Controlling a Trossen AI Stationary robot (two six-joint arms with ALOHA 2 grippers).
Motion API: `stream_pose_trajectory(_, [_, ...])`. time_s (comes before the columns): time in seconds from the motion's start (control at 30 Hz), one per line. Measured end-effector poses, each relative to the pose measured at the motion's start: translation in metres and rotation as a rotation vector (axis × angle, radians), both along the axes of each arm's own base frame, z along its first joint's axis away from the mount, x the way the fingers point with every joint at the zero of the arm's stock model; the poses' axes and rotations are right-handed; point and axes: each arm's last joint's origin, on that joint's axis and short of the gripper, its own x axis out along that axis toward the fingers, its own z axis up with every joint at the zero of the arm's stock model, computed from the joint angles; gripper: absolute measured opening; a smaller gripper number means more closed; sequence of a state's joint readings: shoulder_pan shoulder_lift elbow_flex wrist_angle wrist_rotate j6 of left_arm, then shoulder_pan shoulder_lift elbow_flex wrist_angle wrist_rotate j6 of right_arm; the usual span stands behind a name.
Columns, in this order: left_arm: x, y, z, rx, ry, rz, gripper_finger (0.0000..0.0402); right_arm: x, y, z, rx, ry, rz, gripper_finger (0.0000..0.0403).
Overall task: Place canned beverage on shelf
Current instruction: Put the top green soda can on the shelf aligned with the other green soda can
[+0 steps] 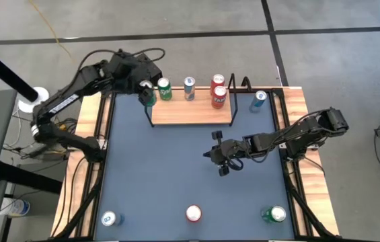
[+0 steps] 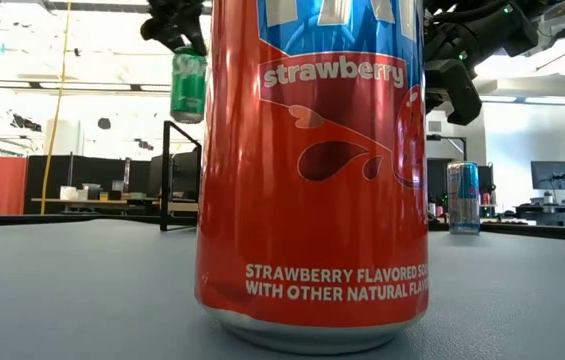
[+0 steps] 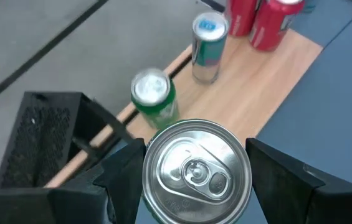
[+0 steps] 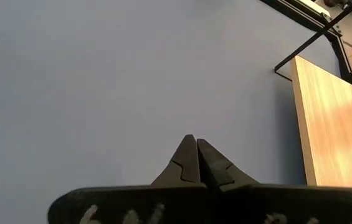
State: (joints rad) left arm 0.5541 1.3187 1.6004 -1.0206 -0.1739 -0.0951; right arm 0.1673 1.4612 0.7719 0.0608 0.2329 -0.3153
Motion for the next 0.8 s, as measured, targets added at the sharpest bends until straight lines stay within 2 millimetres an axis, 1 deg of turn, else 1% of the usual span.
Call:
stream_pose_trajectory(0.1, [0.017,0.006,0.005,0.006,-0.002,-0.025,0.0238,0.0,0.0,0.0,0.0,0.0,0.0,0.0])
stream_pose_trajectory(0.17, [0.031,0.01,0.002,0.003,0.019,-0.051,0.0238,0.0,0.0,0.0,0.0,0.0,0.0,0.0])
stream_pose_trajectory(0.23, [0.043,0.013,-0.004,0.0,0.052,-0.083,0.0238,0.0,0.0,0.0,0.0,0.0,0.0,0.0])
stream_pose_trajectory(0.33, [0.06,0.016,-0.016,-0.014,0.104,-0.183,0.0238,0.0,0.0,0.0,0.0,0.0,0.0,0.0])
stream_pose_trajectory(0.43, [0.072,0.018,-0.028,-0.033,0.148,-0.261,0.0238,0.0,0.0,0.0,0.0,0.001,0.0,0.0])
stream_pose_trajectory(0.57, [0.082,0.018,-0.039,-0.031,0.191,-0.381,0.0238,0.0,0.0,0.0,0.0,0.002,0.0,0.0])
stream_pose_trajectory(0.67, [0.088,0.019,-0.049,-0.009,0.19,-0.422,0.0238,0.0,0.0,0.0,0.0,0.002,0.0,0.0])
stream_pose_trajectory(0.8, [0.088,0.02,-0.06,-0.014,0.17,-0.469,0.0238,0.0,0.0,0.0,0.0,0.003,0.0,0.0])
